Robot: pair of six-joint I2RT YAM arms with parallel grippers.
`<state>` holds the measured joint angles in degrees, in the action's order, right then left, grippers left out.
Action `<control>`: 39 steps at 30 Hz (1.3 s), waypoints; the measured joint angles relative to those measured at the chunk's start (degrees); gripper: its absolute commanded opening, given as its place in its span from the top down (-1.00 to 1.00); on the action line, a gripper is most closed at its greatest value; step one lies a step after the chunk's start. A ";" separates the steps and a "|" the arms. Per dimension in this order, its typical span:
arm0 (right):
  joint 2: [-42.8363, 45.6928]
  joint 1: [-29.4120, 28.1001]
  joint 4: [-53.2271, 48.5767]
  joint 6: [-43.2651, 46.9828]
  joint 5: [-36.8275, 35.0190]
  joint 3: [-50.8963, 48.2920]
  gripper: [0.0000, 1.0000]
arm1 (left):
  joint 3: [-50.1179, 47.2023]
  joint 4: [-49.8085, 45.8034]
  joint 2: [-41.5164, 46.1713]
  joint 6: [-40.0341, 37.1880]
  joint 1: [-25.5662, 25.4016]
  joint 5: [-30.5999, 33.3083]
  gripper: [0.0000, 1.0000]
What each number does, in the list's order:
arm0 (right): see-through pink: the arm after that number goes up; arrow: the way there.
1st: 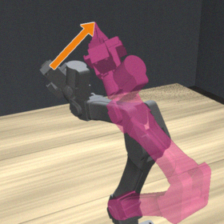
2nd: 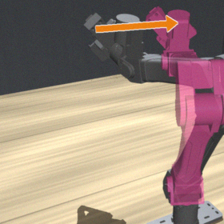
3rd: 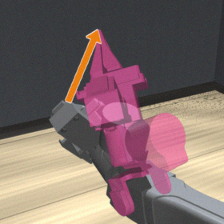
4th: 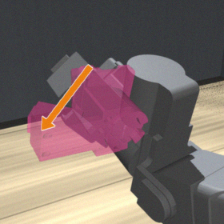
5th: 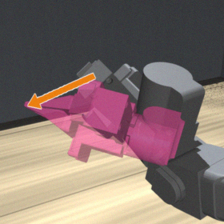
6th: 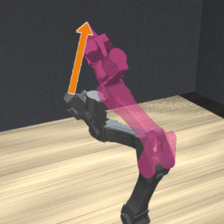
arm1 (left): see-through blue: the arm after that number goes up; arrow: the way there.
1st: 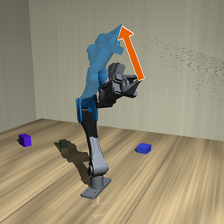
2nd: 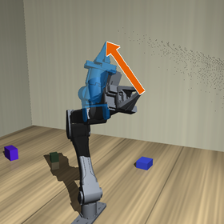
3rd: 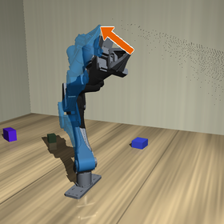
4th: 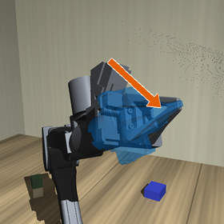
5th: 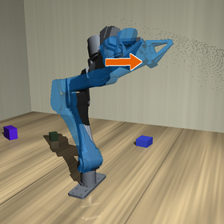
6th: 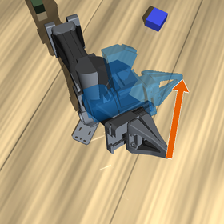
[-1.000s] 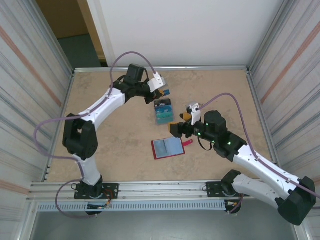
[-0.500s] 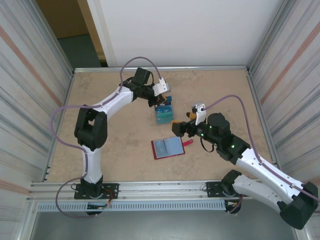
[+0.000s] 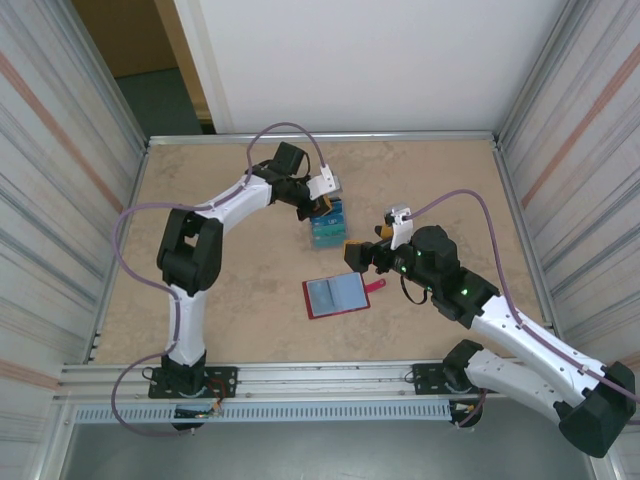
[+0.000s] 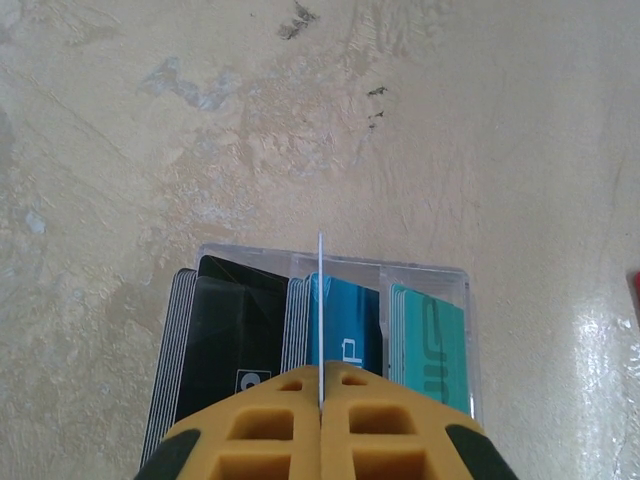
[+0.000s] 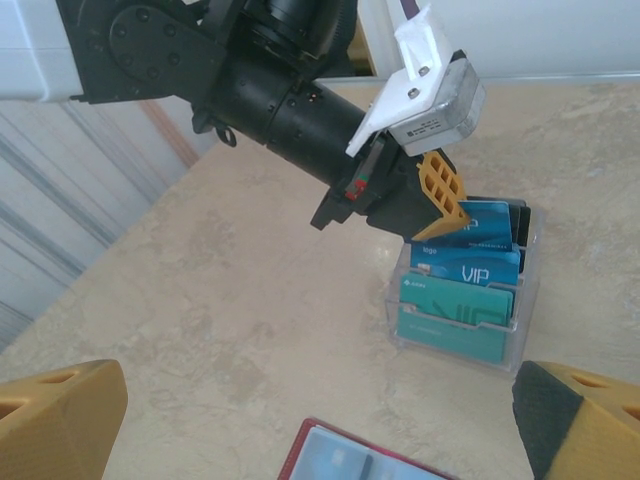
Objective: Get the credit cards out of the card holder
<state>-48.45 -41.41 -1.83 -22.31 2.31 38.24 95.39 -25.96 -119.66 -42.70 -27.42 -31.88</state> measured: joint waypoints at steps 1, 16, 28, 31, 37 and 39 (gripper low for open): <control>0.00 0.00 0.00 -0.02 -0.15 -0.02 -0.97 | 0.20 0.02 -0.31 0.00 0.00 0.02 1.00; 0.13 0.00 -0.02 -0.22 -0.81 0.00 -0.97 | 0.28 -0.42 -1.97 0.46 0.00 0.13 0.75; -0.96 -0.42 -0.72 -1.09 -1.03 0.00 -0.97 | 0.24 -0.68 -0.59 2.21 0.00 2.45 0.52; -1.99 -1.16 -1.84 -1.27 -2.14 0.02 -0.99 | -1.33 0.07 2.69 3.34 0.00 3.32 0.26; -6.08 -2.97 -5.57 -2.45 -6.01 1.38 -0.68 | -13.31 6.38 16.24 8.63 0.00 7.63 -0.34; -8.39 -3.89 -7.45 -3.17 -7.65 2.73 -0.53 | -18.45 9.07 21.07 10.95 -0.02 9.77 -0.69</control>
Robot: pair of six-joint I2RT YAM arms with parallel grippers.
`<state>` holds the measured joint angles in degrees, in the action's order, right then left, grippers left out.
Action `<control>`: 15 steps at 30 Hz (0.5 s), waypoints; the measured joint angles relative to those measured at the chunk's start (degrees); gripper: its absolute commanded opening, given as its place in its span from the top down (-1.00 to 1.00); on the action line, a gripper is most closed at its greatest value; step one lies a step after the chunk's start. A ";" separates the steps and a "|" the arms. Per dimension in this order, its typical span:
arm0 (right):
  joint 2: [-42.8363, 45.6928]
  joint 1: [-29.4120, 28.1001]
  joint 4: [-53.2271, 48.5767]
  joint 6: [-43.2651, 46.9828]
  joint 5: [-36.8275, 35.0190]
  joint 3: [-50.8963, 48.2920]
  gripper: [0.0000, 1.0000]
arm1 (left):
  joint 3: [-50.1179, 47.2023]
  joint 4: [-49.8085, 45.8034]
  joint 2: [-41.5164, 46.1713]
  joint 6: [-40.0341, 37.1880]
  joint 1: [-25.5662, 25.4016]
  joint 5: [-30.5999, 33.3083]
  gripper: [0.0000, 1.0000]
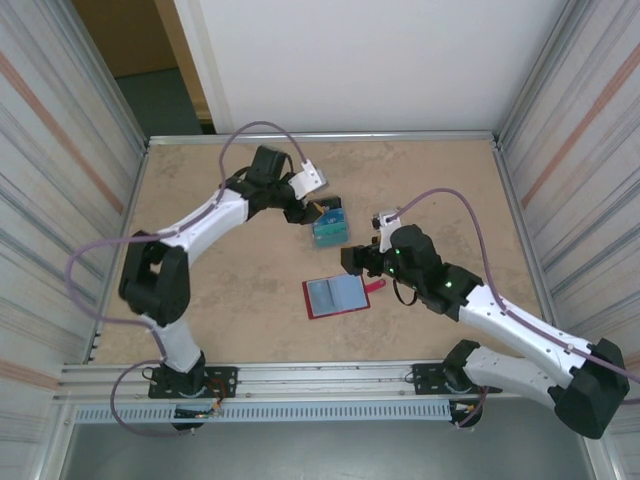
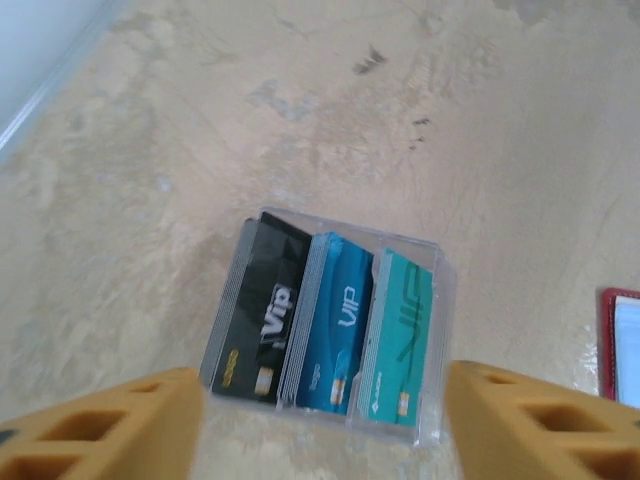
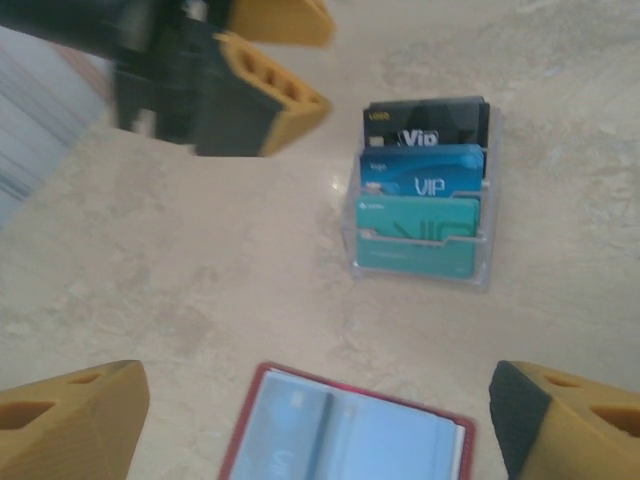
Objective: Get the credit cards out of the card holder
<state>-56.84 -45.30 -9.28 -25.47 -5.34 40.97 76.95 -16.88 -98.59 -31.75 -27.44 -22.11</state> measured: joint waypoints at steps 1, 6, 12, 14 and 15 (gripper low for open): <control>-1.57 -0.70 -0.94 -0.55 -1.03 0.94 -0.43 | -2.86 1.68 2.40 1.25 0.00 1.25 -0.86; -8.81 -5.11 -4.92 -2.78 -4.48 4.35 -0.17 | -18.64 9.29 14.43 9.79 -0.02 7.74 -0.97; -17.99 -11.26 -11.13 -6.27 -7.65 9.40 0.28 | -36.13 16.13 28.11 22.53 -0.04 13.70 -0.97; -21.27 -13.07 -13.07 -7.74 -8.07 11.28 0.30 | -41.29 17.55 32.72 26.95 -0.04 15.13 -0.97; -22.53 -13.79 -13.66 -8.28 -8.11 11.96 0.33 | -43.65 18.03 35.08 28.96 -0.04 16.04 -0.97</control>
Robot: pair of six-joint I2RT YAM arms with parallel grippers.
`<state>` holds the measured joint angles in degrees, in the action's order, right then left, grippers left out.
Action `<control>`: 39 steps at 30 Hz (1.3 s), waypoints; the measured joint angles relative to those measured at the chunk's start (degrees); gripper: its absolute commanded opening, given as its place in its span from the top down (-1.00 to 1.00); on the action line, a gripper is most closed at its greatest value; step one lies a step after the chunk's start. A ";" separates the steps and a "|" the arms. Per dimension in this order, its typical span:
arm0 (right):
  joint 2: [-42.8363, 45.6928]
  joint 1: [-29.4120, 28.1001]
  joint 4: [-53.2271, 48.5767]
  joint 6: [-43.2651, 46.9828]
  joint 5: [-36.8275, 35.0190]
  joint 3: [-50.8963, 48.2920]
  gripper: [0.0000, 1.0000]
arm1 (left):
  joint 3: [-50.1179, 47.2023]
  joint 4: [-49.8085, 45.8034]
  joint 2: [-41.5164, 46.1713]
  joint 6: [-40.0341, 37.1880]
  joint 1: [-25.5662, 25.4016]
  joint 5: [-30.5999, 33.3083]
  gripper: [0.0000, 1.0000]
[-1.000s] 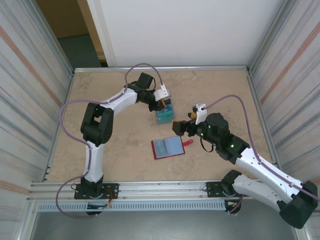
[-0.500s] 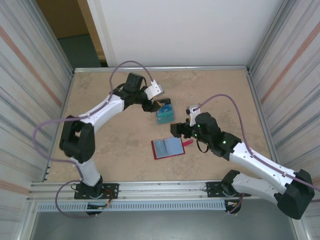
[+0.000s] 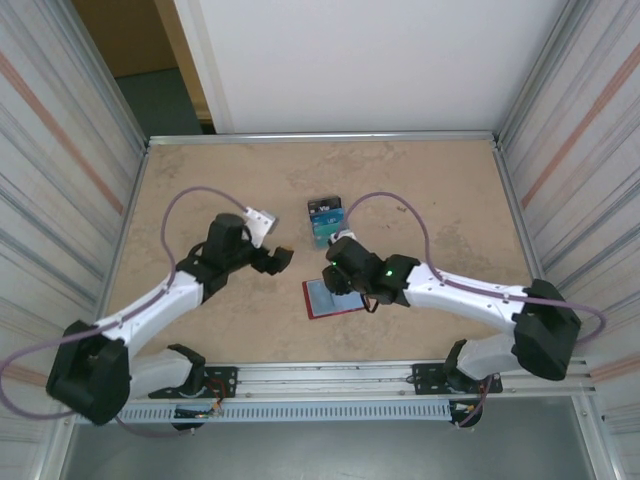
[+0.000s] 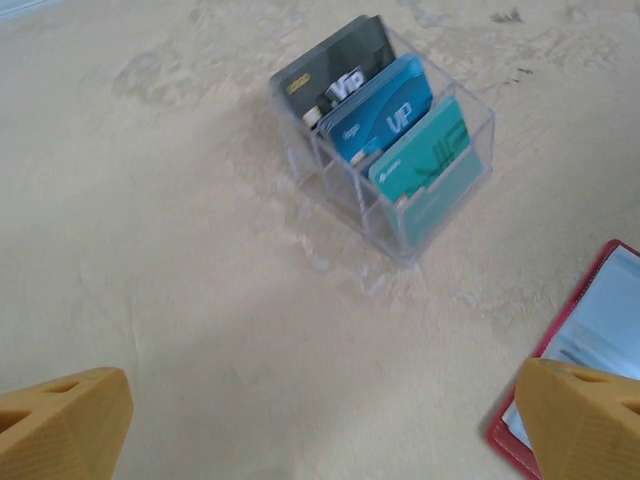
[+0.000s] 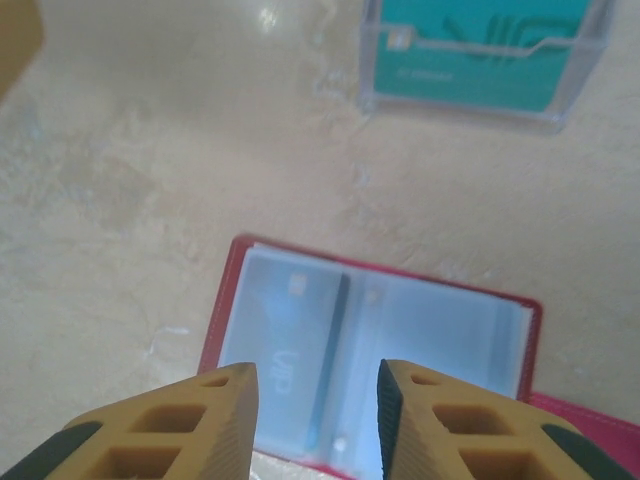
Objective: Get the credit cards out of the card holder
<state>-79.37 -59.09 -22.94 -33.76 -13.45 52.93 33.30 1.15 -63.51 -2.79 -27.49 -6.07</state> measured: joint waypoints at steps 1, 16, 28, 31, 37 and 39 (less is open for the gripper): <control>-1.60 -0.94 -0.74 -0.44 0.11 0.76 0.36 | -2.12 0.15 2.34 1.88 0.00 0.98 -0.97; -17.88 -4.63 -5.33 -1.99 4.35 8.04 0.19 | -12.48 -1.75 21.49 16.63 0.17 13.81 -0.97; -21.86 -3.98 -5.64 -2.36 6.36 8.46 -0.02 | -12.57 -1.73 18.34 18.14 0.17 13.49 -0.97; -21.86 -3.26 -5.44 -2.82 7.13 8.46 -0.02 | -12.57 -1.73 18.34 18.12 0.17 13.42 -0.98; -21.86 -2.25 -4.24 -3.28 9.20 8.33 -0.07 | -12.57 -1.75 18.34 18.12 0.17 13.40 -0.97; -21.86 -1.99 -3.76 -3.32 9.92 8.17 -0.08 | -12.57 -1.81 18.34 18.10 0.17 13.40 -0.97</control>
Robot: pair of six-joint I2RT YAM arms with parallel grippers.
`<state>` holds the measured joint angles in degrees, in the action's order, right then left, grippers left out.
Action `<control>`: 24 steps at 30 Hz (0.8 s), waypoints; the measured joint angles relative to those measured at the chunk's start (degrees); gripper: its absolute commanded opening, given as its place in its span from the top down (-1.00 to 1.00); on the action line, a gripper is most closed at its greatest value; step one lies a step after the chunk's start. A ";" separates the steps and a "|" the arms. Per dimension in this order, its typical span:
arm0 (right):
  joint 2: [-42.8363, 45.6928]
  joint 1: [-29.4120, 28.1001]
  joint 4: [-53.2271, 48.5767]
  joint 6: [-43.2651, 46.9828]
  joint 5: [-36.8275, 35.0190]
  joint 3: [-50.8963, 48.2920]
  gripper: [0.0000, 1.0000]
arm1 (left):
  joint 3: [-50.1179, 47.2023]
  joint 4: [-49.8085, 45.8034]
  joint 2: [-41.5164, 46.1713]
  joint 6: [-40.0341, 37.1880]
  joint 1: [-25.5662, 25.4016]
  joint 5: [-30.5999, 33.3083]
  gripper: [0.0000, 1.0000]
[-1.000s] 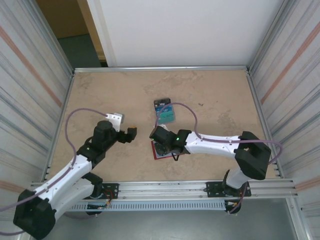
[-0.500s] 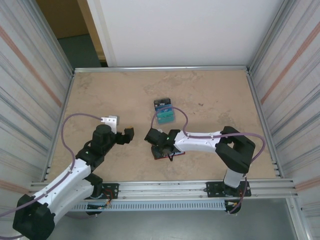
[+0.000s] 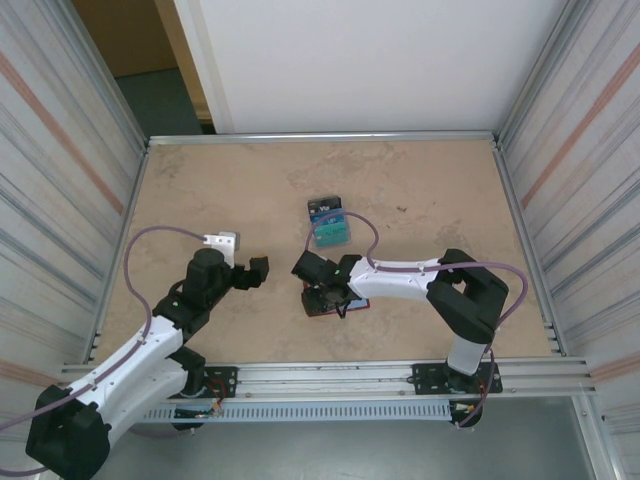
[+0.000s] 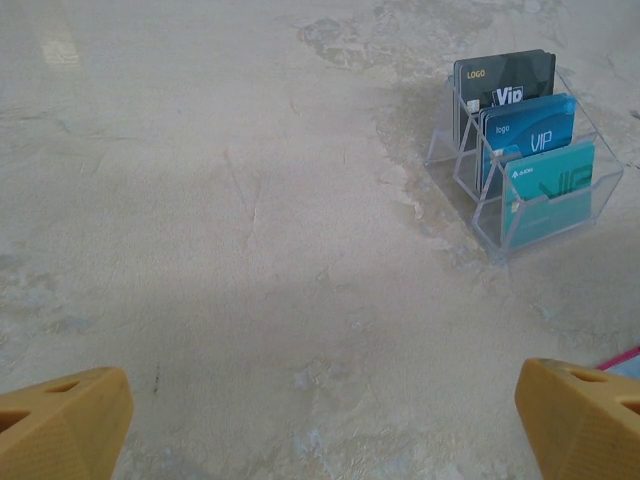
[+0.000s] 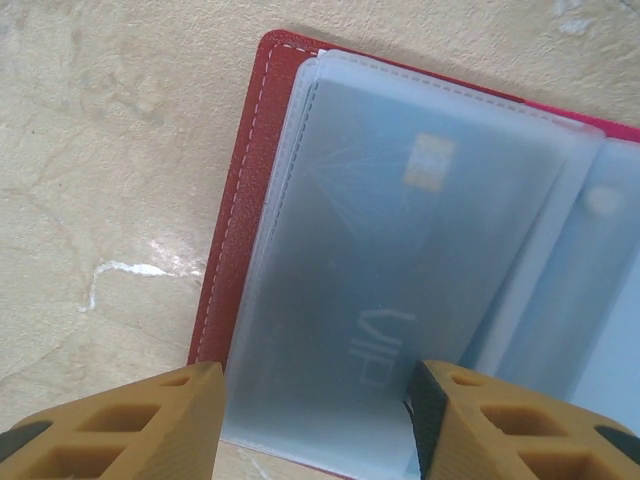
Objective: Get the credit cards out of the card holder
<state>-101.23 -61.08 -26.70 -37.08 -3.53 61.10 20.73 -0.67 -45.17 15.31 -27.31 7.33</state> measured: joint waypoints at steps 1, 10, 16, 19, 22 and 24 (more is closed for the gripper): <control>0.00 0.00 0.17 0.00 0.28 -0.09 -0.08 | 0.02 -0.11 0.02 0.00 0.00 0.00 -0.97; 0.00 0.11 0.70 -0.02 0.17 -0.55 -0.01 | 0.04 -1.14 0.39 0.02 0.00 -0.22 -0.97; 0.00 0.35 0.68 -0.02 0.15 -0.59 -0.05 | 0.26 -1.95 1.68 0.00 0.00 -0.20 -0.97; 0.00 0.35 0.74 -0.04 0.20 -0.59 -0.11 | 0.61 -2.51 2.40 0.00 0.00 -0.20 -0.97; -0.02 0.28 0.96 -0.04 0.48 -0.59 -0.14 | 0.68 -2.64 2.99 -0.02 0.00 -0.20 -0.97; -0.02 -0.04 0.96 -0.02 0.37 -0.59 -0.13 | 0.70 -2.95 3.19 0.00 0.00 -0.17 -0.98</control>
<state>-101.25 -61.12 -25.74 -37.10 -3.16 60.51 21.43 -3.62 -41.98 15.31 -27.31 7.16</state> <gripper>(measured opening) 0.569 0.986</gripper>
